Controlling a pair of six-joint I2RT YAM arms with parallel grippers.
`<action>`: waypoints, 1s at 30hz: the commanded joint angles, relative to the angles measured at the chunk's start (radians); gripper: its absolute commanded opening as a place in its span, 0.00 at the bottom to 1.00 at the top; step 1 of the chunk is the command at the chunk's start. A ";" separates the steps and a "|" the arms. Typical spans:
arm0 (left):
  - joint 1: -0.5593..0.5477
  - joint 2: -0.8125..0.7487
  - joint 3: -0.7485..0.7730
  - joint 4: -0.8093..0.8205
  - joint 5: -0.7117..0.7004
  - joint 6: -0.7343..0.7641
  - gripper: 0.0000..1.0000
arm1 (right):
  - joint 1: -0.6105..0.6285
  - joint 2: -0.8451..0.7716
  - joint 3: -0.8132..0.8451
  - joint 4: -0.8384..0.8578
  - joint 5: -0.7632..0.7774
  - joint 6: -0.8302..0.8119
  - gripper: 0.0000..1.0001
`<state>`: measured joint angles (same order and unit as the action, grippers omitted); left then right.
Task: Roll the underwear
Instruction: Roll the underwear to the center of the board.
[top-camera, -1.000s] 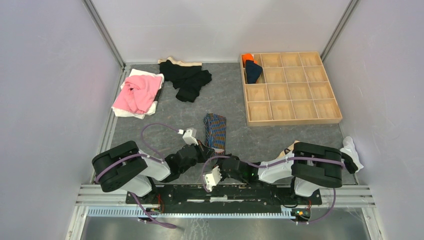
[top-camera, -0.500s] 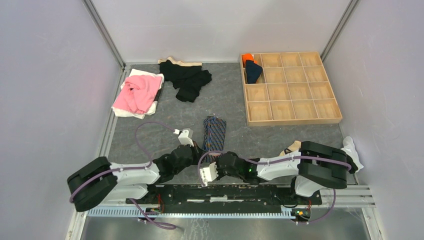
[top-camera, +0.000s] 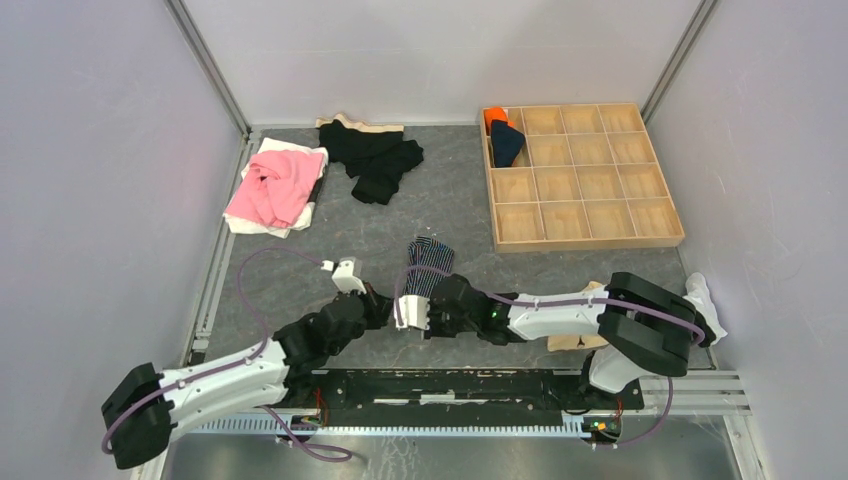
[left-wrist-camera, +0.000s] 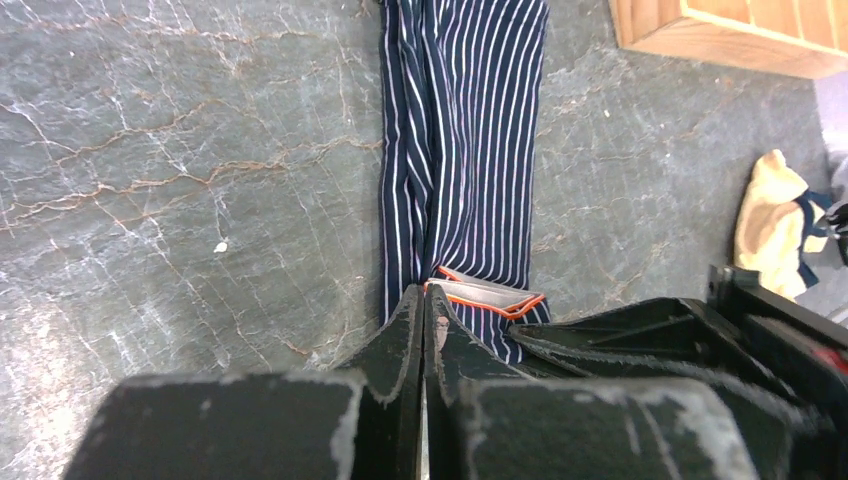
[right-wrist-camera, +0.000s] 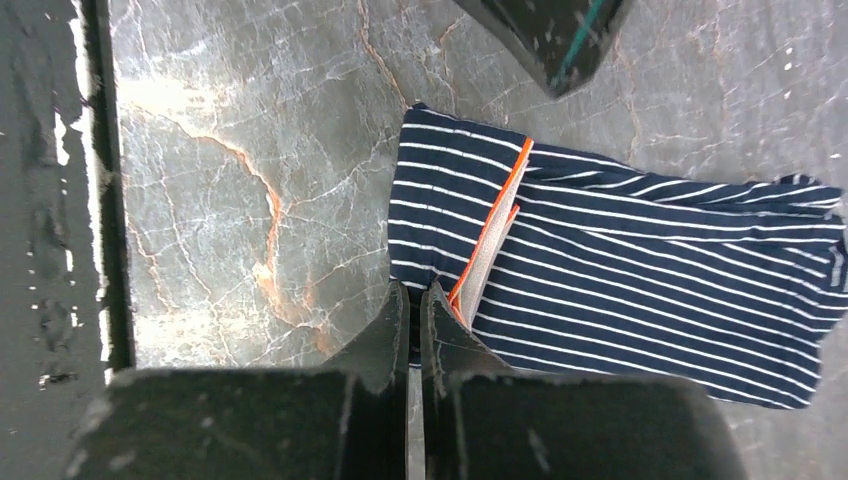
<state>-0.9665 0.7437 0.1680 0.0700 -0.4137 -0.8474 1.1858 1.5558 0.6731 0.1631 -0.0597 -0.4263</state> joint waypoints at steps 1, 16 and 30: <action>0.003 -0.102 -0.004 -0.089 -0.032 0.041 0.02 | -0.065 -0.023 0.004 0.000 -0.234 0.173 0.00; 0.003 -0.156 -0.008 0.021 0.159 0.141 0.02 | -0.248 0.054 -0.010 0.155 -0.626 0.490 0.00; 0.003 -0.120 0.001 0.050 0.219 0.162 0.02 | -0.401 0.196 -0.144 0.570 -0.795 0.918 0.00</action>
<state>-0.9661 0.6098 0.1593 0.0639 -0.2272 -0.7345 0.8146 1.7084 0.5495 0.5934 -0.8089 0.3428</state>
